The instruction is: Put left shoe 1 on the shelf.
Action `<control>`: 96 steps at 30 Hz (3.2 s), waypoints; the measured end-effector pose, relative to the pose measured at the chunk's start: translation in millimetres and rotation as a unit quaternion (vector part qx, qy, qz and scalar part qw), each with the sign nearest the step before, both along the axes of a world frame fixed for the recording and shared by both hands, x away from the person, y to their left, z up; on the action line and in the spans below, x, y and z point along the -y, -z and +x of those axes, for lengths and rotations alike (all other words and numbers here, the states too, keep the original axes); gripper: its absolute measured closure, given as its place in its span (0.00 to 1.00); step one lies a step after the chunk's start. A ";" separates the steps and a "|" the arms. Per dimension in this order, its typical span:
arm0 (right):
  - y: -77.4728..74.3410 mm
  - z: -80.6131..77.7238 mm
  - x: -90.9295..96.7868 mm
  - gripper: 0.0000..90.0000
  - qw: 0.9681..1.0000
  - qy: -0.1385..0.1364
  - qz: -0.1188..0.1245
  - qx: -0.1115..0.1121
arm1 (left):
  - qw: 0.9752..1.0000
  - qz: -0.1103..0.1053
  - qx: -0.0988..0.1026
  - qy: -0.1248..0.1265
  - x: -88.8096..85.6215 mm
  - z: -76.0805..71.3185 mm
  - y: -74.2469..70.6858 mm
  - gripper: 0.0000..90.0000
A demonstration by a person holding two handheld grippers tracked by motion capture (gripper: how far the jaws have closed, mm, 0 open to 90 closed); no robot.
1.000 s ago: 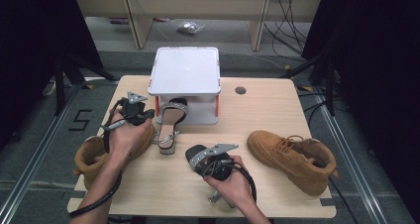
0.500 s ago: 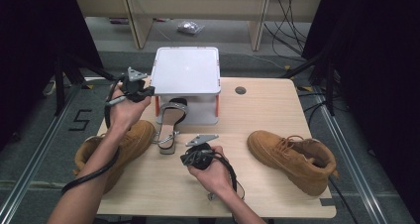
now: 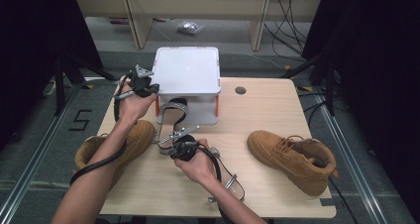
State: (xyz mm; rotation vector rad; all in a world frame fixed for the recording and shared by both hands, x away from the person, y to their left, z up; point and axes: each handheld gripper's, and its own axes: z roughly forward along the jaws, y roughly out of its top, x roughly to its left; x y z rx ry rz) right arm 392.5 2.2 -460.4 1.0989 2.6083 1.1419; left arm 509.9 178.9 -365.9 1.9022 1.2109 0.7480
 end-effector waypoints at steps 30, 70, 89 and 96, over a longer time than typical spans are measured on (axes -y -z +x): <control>34.5 16.5 -23.1 1.00 0.999 0.029 0.017 -0.012 | 1.000 -0.006 0.003 -0.007 2.0 -0.7 1.6 1.00; 5.3 68.7 -28.6 1.00 0.993 0.101 -0.007 0.059 | 1.000 0.000 -0.001 -0.008 3.3 -0.6 0.4 1.00; 7.3 88.1 -39.6 1.00 0.988 0.121 -0.003 0.095 | 1.000 -0.001 -0.002 -0.008 3.2 -0.5 0.3 1.00; 9.2 97.8 -44.8 1.00 0.987 0.128 -0.012 0.101 | 1.000 0.002 -0.002 -0.009 4.0 -0.4 0.0 1.00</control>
